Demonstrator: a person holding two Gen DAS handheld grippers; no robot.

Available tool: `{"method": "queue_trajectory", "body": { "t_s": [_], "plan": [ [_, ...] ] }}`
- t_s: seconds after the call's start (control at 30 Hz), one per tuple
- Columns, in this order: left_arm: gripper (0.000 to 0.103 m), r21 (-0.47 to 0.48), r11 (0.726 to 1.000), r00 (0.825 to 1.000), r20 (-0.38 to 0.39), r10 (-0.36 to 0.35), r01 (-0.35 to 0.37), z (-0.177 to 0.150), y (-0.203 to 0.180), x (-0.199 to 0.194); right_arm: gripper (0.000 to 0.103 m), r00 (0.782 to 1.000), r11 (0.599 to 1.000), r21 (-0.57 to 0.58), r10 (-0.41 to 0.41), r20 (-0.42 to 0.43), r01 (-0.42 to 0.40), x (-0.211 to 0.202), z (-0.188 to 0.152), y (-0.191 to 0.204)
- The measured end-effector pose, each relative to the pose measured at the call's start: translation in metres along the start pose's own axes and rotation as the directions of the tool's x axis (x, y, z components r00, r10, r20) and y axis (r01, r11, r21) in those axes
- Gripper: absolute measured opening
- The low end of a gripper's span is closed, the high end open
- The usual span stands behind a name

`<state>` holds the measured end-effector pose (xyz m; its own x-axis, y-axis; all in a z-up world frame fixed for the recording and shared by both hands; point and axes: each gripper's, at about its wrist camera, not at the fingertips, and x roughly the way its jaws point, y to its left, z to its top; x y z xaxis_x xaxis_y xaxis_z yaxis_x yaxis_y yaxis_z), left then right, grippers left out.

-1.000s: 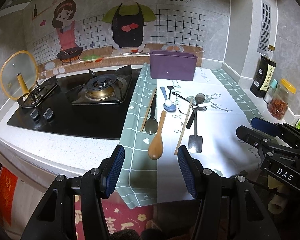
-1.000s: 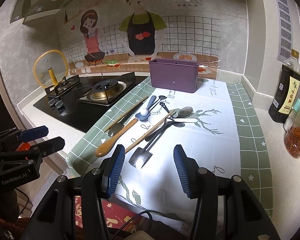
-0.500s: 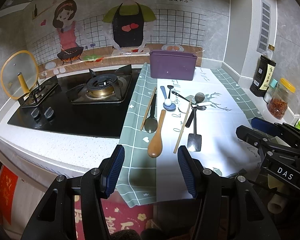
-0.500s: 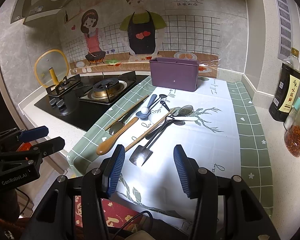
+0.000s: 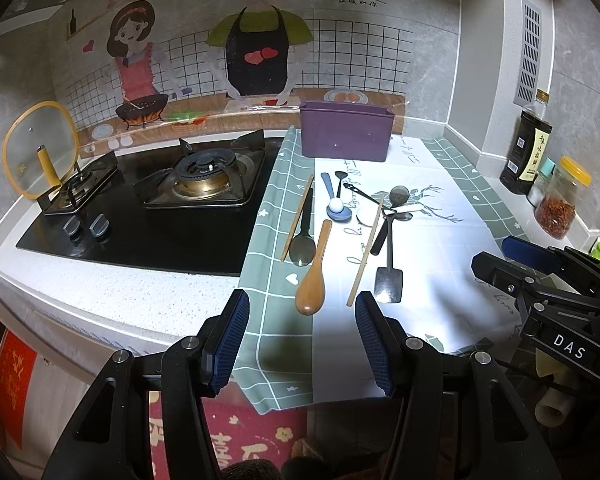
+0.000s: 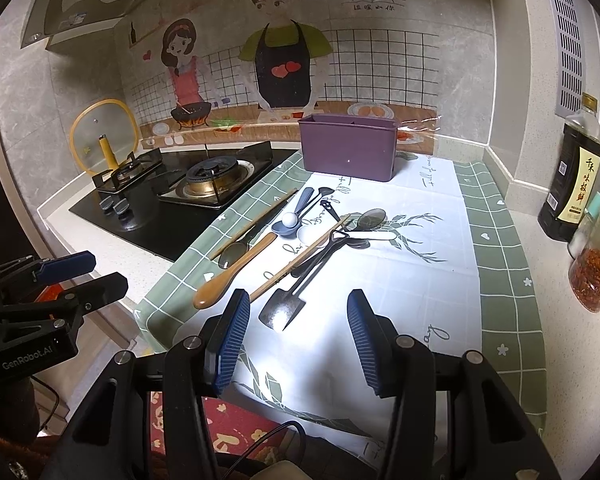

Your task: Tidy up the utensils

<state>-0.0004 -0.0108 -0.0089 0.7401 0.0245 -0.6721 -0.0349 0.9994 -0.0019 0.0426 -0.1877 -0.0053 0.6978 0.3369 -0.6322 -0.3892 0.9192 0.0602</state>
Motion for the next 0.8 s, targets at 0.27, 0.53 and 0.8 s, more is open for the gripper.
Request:
{"method": "queue_trajectory", "body": {
  "t_s": [0.27,0.53,0.8],
  "plan": [
    [0.056,0.000,1.000,1.000,0.000,-0.001,0.001,0.000,0.000,0.001,0.047,1.000,1.000,-0.001,0.000,-0.001,0.000,0.001,0.000,0.000],
    [0.056,0.000,1.000,1.000,-0.018,0.000,0.000,-0.002,0.002,0.003,0.047,1.000,1.000,-0.002,0.001,0.001,-0.001,0.002,0.001,-0.001],
    [0.056,-0.067,0.997,0.997,-0.056,-0.053,0.049,0.045,0.024,0.046,0.047,0.998,0.998,0.032,-0.047,0.037,0.046,0.022,0.034,-0.020]
  ]
}}
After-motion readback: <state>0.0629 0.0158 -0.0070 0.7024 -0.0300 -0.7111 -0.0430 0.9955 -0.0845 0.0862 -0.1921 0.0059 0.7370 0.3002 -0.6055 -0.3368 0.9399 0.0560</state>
